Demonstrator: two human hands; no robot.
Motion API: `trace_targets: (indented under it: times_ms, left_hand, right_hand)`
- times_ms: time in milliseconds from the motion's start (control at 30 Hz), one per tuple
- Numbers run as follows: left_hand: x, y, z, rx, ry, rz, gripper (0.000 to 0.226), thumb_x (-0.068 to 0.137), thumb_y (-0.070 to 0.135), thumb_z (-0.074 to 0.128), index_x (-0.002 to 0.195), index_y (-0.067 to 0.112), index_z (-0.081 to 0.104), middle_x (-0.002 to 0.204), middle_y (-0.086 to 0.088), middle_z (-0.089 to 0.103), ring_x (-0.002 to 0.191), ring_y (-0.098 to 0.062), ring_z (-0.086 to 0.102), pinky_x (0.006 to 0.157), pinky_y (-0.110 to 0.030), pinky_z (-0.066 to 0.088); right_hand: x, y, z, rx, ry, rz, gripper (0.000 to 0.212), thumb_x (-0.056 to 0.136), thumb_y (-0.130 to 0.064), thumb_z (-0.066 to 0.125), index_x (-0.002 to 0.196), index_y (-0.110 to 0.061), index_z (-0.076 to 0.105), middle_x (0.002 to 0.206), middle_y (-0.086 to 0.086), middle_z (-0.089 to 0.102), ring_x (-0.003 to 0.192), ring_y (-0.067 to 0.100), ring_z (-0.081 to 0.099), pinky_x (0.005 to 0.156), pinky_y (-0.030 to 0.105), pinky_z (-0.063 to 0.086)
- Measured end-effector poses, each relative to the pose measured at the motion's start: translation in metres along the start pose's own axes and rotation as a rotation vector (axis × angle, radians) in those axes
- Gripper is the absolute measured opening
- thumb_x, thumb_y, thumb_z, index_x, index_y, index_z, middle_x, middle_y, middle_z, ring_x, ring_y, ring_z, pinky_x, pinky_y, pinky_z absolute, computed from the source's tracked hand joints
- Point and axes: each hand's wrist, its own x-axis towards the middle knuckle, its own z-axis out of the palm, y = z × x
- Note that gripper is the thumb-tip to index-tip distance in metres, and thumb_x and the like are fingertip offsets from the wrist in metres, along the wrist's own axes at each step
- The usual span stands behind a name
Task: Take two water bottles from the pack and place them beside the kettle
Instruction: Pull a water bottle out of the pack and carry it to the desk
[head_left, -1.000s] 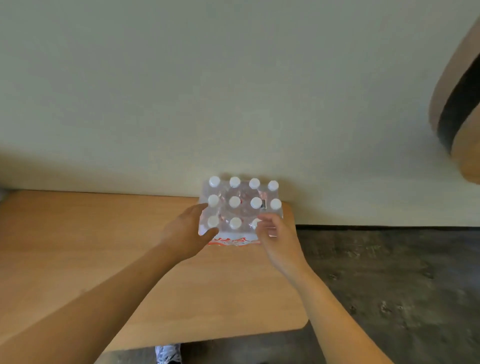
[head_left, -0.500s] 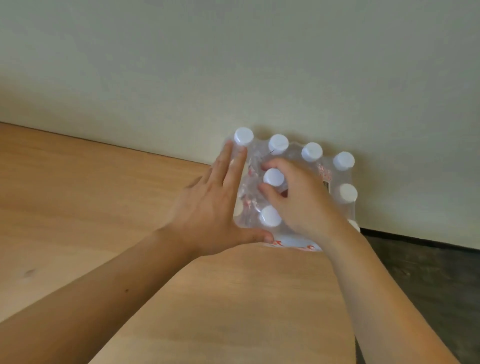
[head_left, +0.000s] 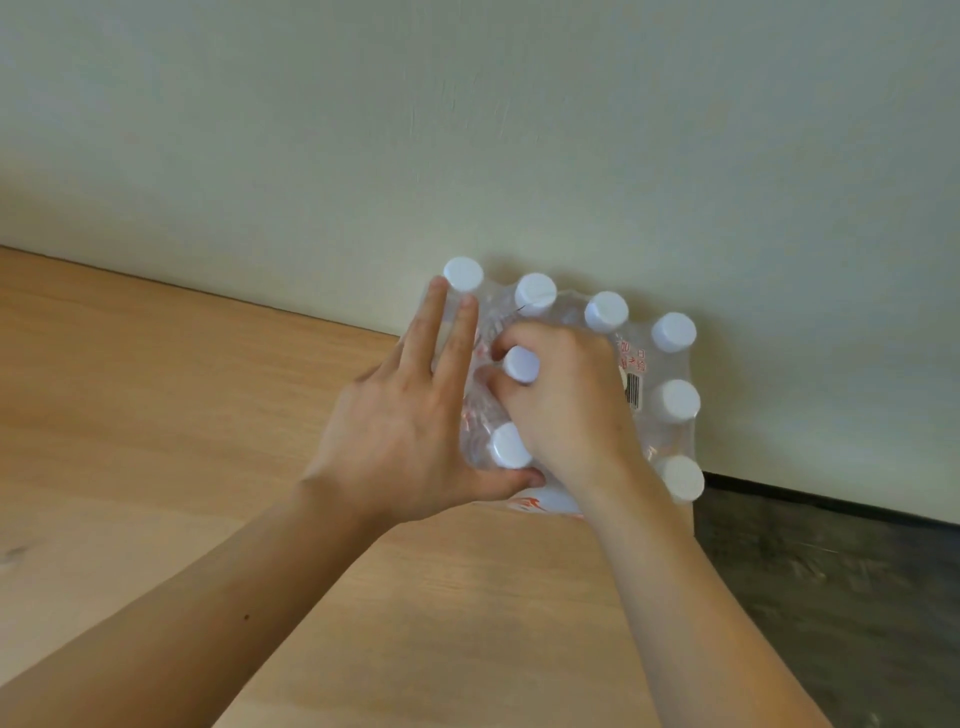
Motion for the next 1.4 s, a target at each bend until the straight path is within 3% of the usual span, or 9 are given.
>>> trace_targets:
  times_ms: [233,533,733,833,933,1033,1200,1300,1400]
  left_hand:
    - [-0.001,0.002,-0.003,-0.017,-0.028,-0.022,0.142,0.054,0.098,0.048,0.155,0.000,0.025,0.162,-0.021,0.028,0.118,-0.031,0.067,0.061,-0.034,0.060]
    - [-0.004,0.001,-0.007,-0.035,-0.030,-0.022,0.142,0.052,0.102,0.033,0.158,0.009,0.021,0.166,-0.016,0.021,0.115,-0.031,0.069,0.065,-0.037,0.060]
    - [-0.004,0.009,-0.011,-0.148,-0.041,-0.069,0.133,0.051,0.107,0.025,0.159,0.032,0.003,0.170,-0.003,-0.003,0.153,-0.029,0.019,0.113,-0.046,0.038]
    - [0.005,0.028,-0.023,-0.304,-0.019,-0.073,0.132,0.055,0.101,0.042,0.159,0.028,0.005,0.170,0.000,0.005,0.156,-0.025,0.002,0.125,-0.045,0.018]
    - [0.018,0.049,-0.045,-0.627,0.086,-0.092,0.092,0.056,0.081,0.074,0.136,0.050,0.039,0.140,0.024,0.055,0.132,0.001,0.049,0.101,-0.032,0.049]
    - [0.025,0.066,-0.070,-0.772,0.171,-0.095,0.051,0.057,0.066,0.079,0.092,0.068,0.043,0.102,0.039,0.060,0.090,0.017,0.060,0.063,-0.008,0.049]
    - [-0.003,0.071,-0.098,-0.785,0.061,-0.092,0.056,0.058,0.057,0.083,0.103,0.044,0.054,0.094,0.023,0.071,0.087,0.007,0.067,0.068,-0.014,0.051]
    - [-0.043,0.070,-0.120,-0.819,0.040,-0.140,0.061,0.060,0.050,0.087,0.112,0.047,0.056,0.099,0.021,0.074,0.091,-0.002,0.072,0.075,-0.032,0.060]
    - [-0.089,0.076,-0.158,-0.800,0.025,-0.180,0.045,0.063,0.044,0.086,0.100,0.048,0.061,0.089,0.022,0.075,0.082,-0.001,0.073,0.069,-0.023,0.057]
  right_hand:
    - [-0.006,-0.006,-0.014,0.061,0.015,-0.031,0.008,0.082,-0.015,0.074,0.074,-0.019,0.074,0.056,-0.011,0.055,0.065,0.018,0.056,0.051,0.011,0.032]
    - [-0.013,-0.029,-0.057,0.016,0.132,-0.131,0.008,0.080,-0.019,0.077,0.072,-0.019,0.075,0.060,-0.006,0.059,0.073,0.021,0.054,0.062,0.030,0.040]
    - [-0.021,-0.057,-0.125,0.093,0.201,-0.149,0.007,0.078,-0.030,0.081,0.074,-0.030,0.076,0.061,-0.024,0.058,0.065,0.002,0.058,0.061,0.014,0.045]
    - [-0.028,-0.076,-0.163,0.150,0.214,-0.170,0.007,0.078,-0.038,0.080,0.078,-0.032,0.076,0.070,-0.009,0.069,0.067,0.014,0.071,0.062,0.034,0.055]
    - [-0.036,-0.089,-0.194,0.187,0.261,-0.204,0.009,0.076,-0.045,0.078,0.079,-0.037,0.073,0.069,-0.013,0.070,0.061,0.011,0.071,0.060,0.027,0.055]
    - [-0.042,-0.097,-0.217,0.276,0.341,-0.210,0.012,0.074,-0.042,0.081,0.080,-0.033,0.075,0.067,-0.015,0.071,0.058,0.003,0.070,0.056,0.016,0.051]
    - [-0.053,-0.105,-0.230,0.493,0.298,-0.148,0.030,0.070,-0.043,0.080,0.095,-0.030,0.074,0.087,-0.008,0.075,0.086,0.012,0.070,0.066,0.028,0.056]
    - [-0.079,-0.116,-0.235,0.674,0.104,-0.161,0.050,0.072,-0.036,0.081,0.118,-0.042,0.064,0.107,-0.012,0.072,0.097,0.009,0.068,0.070,0.011,0.048]
    - [-0.111,-0.136,-0.240,0.722,-0.056,-0.218,0.070,0.076,-0.035,0.081,0.134,-0.055,0.047,0.126,-0.020,0.062,0.112,0.009,0.064,0.083,0.018,0.052]
